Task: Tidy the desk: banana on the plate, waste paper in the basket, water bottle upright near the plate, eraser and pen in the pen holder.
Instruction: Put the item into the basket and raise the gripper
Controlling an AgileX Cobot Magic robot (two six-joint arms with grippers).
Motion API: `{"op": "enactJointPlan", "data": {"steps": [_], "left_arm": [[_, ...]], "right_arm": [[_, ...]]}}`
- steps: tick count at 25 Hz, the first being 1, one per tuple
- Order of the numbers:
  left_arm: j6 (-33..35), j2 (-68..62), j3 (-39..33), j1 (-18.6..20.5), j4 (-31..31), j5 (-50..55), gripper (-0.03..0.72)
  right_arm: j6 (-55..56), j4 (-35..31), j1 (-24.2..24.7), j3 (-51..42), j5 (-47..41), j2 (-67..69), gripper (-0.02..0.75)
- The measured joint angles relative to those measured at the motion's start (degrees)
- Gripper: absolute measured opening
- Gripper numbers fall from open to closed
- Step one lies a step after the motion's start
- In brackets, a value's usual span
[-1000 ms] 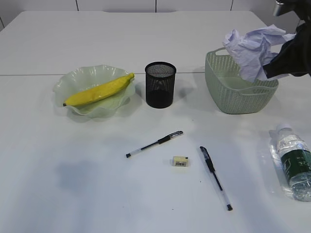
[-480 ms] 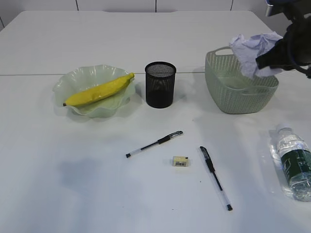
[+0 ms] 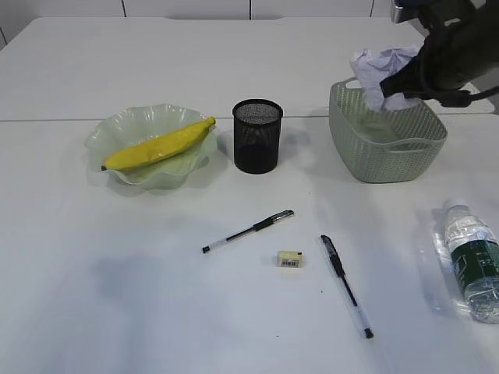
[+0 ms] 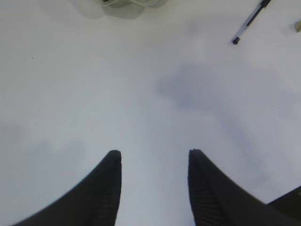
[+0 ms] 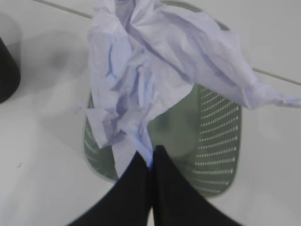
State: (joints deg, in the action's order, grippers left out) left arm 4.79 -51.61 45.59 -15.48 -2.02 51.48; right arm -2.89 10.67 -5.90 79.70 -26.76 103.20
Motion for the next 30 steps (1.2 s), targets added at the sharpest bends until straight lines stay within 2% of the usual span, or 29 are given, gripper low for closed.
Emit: {"op": "enactJointPlan", "data": {"steps": [9,19,27,30], "left_arm": [[0.0,0.0,0.0,0.0,0.13,0.0,0.328],[0.0,0.0,0.0,0.0,0.13,0.0,0.328],[0.0,0.0,0.0,0.0,0.13,0.0,0.328],[0.0,0.0,0.0,0.0,0.13,0.0,0.328]], "right_arm": [[1.43,0.42,2.32,5.58,1.32,6.82,-0.015],[1.53,1.05,2.65,5.68,5.03,8.81,-0.015],[1.53,1.05,2.65,5.68,4.19,8.81,-0.015],[1.53,1.05,2.65,5.68,2.78,8.81,0.013]]}}
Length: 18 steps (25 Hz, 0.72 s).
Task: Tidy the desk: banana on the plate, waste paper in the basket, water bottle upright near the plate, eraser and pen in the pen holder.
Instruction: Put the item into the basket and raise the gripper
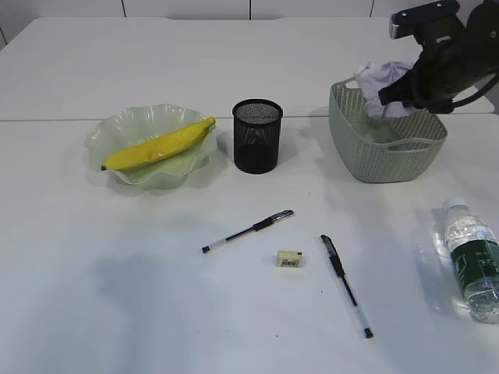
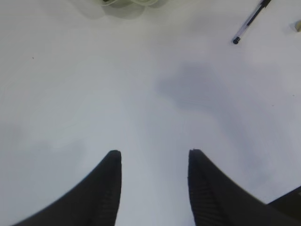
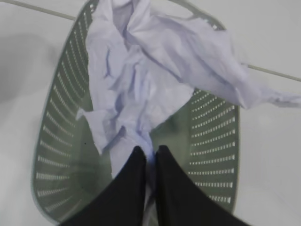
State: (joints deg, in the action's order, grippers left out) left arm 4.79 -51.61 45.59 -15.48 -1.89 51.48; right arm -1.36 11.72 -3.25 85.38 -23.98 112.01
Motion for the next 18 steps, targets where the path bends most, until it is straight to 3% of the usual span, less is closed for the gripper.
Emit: {"op": "enactJointPlan", "data": {"steps": [8,18], "left_arm": [[0.0,0.0,0.0,0.0,0.0,0.0,0.328],[0.0,0.0,0.0,0.0,0.0,0.0,0.328]], "right_arm": [[0.1,0.0,0.0,0.0,-0.84,0.0,0.328],[0.1,0.02,0.0,0.0,-7.31,-3.28,0.366]]}}
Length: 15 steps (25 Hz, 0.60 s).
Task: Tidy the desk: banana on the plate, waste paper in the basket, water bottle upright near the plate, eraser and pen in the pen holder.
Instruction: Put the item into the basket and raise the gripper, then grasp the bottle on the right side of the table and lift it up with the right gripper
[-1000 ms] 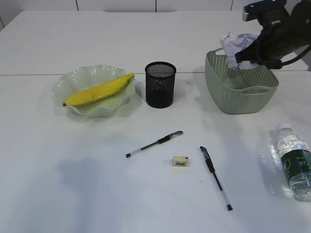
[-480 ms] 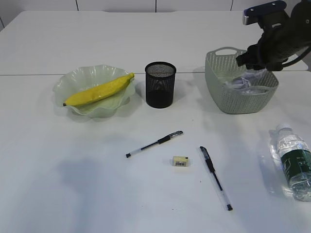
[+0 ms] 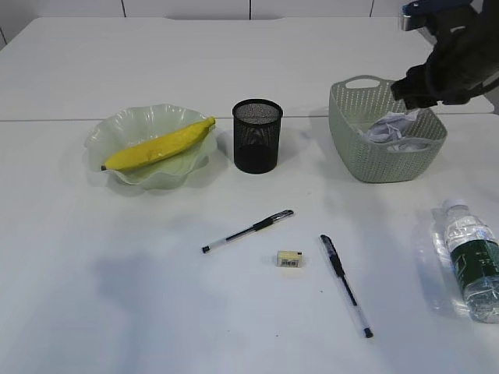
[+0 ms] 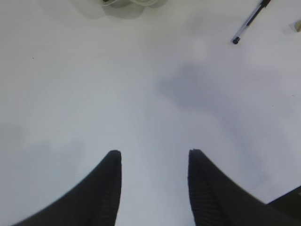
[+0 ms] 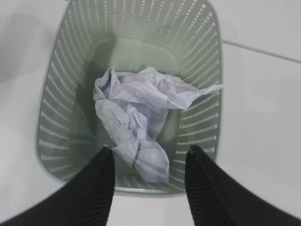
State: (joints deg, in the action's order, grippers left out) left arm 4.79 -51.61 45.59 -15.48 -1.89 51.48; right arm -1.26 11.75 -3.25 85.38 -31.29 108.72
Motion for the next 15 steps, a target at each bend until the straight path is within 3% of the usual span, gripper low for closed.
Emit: {"op": "enactJointPlan", "data": {"steps": [8,15], "left_arm": [[0.0,0.0,0.0,0.0,0.0,0.0,0.328],[0.0,0.0,0.0,0.0,0.0,0.0,0.328]], "right_arm": [[-2.33,-1.24,0.0,0.0,-10.51,-5.3,0.379],[-8.29,-10.31,0.0,0.0,-19.17,-10.57,0.408]]}}
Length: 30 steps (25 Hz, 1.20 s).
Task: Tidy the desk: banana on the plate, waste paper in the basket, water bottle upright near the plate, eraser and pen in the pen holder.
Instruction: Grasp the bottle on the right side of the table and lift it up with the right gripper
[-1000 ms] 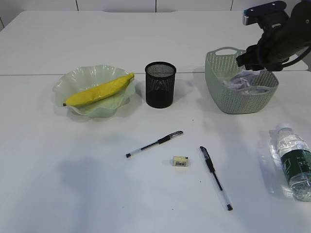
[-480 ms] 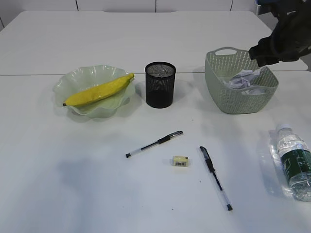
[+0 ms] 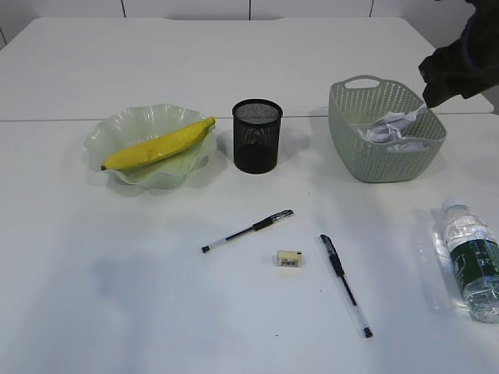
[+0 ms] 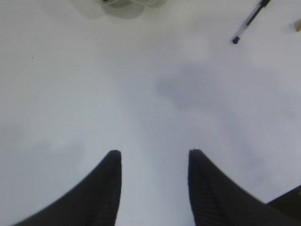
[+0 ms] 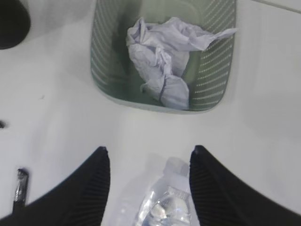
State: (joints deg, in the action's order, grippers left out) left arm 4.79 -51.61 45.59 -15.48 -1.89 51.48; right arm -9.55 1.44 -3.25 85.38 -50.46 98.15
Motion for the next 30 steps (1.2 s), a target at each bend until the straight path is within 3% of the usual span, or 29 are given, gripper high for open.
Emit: {"op": "enactJointPlan", "data": {"steps": [7,30], "left_arm": [[0.0,0.0,0.0,0.0,0.0,0.74,0.328],[0.0,0.0,0.0,0.0,0.0,2.5,0.328]], "right_arm": [[-0.05,-1.44,0.0,-0.28,-5.32,-4.11,0.417],[8.6,1.02,0.0,-19.52,-6.77,-15.07,0.473]]}}
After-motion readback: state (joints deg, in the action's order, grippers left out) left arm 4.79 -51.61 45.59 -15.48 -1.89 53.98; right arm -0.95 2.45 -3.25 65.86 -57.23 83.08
